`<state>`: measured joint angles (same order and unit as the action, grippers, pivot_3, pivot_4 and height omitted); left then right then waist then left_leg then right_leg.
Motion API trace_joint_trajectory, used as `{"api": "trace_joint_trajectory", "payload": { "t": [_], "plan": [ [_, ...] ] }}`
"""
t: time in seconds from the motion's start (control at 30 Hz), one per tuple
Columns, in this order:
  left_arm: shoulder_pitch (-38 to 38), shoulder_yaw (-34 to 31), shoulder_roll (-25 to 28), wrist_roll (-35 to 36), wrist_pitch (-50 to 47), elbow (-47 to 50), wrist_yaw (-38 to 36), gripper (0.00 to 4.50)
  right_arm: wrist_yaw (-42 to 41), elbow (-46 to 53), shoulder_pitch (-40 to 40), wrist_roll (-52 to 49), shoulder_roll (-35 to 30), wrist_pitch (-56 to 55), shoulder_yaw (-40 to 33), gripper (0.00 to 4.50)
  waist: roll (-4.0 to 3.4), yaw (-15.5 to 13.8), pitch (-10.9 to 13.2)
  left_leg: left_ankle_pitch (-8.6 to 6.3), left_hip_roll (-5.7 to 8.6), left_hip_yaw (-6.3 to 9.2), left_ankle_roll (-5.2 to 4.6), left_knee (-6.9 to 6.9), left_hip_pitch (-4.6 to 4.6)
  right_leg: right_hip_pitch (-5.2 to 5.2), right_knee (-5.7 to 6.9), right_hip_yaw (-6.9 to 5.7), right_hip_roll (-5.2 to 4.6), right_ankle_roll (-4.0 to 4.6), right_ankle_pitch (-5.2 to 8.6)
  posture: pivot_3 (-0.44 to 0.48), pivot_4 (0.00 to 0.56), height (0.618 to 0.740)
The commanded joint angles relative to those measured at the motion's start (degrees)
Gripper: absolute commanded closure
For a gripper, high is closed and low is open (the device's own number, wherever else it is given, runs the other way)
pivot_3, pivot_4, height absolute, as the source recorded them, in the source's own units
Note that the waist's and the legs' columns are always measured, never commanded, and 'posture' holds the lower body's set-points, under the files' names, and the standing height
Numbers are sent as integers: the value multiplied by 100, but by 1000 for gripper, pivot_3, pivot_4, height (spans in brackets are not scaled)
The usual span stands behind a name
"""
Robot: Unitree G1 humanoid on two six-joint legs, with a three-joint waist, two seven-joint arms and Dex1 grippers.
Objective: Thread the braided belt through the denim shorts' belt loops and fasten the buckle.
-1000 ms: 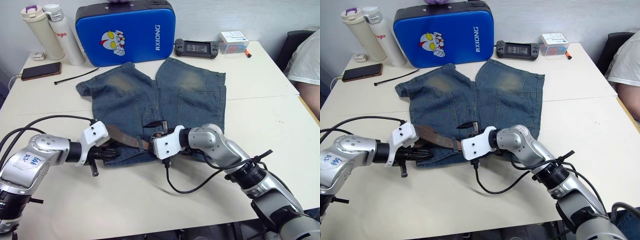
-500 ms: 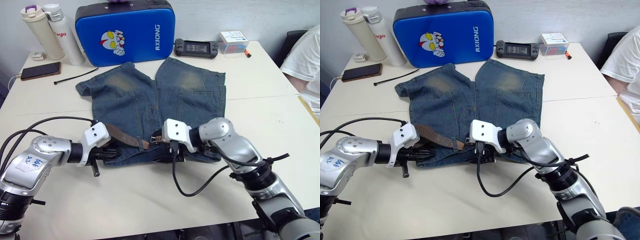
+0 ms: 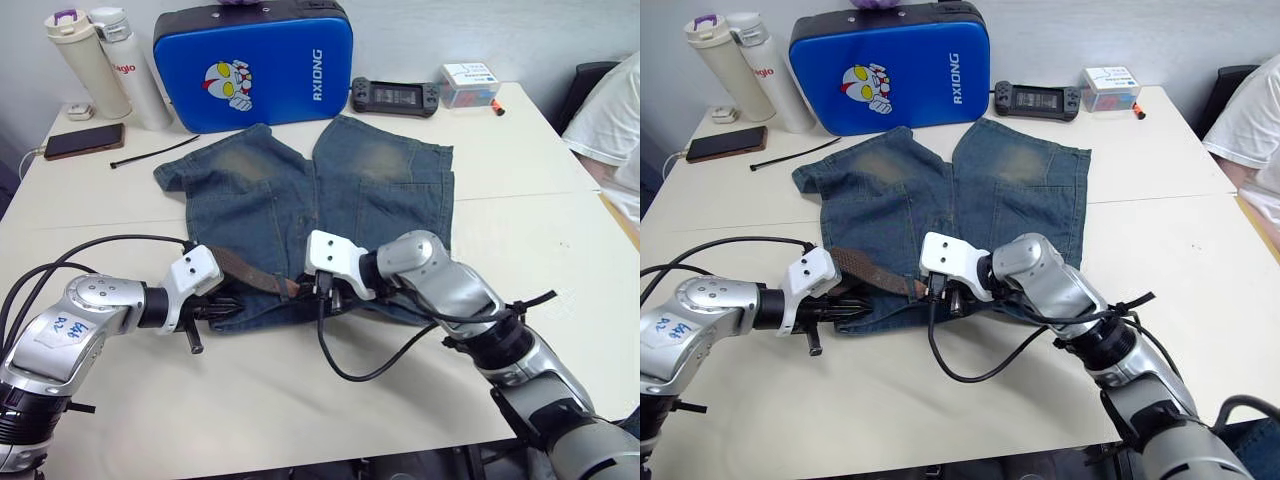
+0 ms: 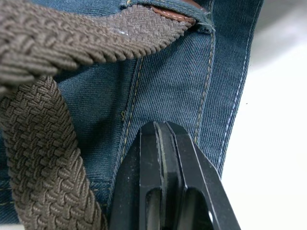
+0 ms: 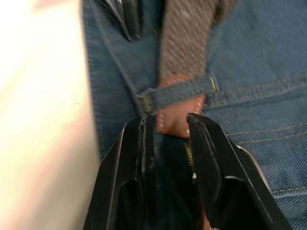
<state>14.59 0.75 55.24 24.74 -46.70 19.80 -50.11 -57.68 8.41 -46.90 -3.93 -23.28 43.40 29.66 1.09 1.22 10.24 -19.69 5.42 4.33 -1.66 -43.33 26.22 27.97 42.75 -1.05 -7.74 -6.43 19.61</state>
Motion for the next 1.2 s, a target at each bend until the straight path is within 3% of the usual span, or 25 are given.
{"api": "trace_joint_trajectory", "payload": {
  "t": [0.03,0.63,1.1,1.2],
  "plan": [
    [-122,10,-12,-70,3,109,30,4500,58,-23,-143,45,103,-115,55,3144,0,3,0,0,0,0,0,0,0,0,-1,0,0,0,0,0,150,664],
    [-161,16,-24,-124,52,81,98,4500,36,-229,-6,-46,209,200,144,3144,-1,14,-1,0,0,2,0,1,-2,0,0,0,1,0,0,0,150,664],
    [-175,6,-97,-122,39,111,217,4500,252,-604,-14,360,266,457,749,3144,-8,21,-80,0,0,4,1,7,-12,-4,-1,1,1,0,0,0,150,664],
    [-193,-11,-126,-110,16,145,253,4500,356,-588,-28,392,307,666,772,3867,-10,22,-106,-1,0,9,1,9,-17,-9,-3,1,3,0,0,0,150,664]
  ]
}}
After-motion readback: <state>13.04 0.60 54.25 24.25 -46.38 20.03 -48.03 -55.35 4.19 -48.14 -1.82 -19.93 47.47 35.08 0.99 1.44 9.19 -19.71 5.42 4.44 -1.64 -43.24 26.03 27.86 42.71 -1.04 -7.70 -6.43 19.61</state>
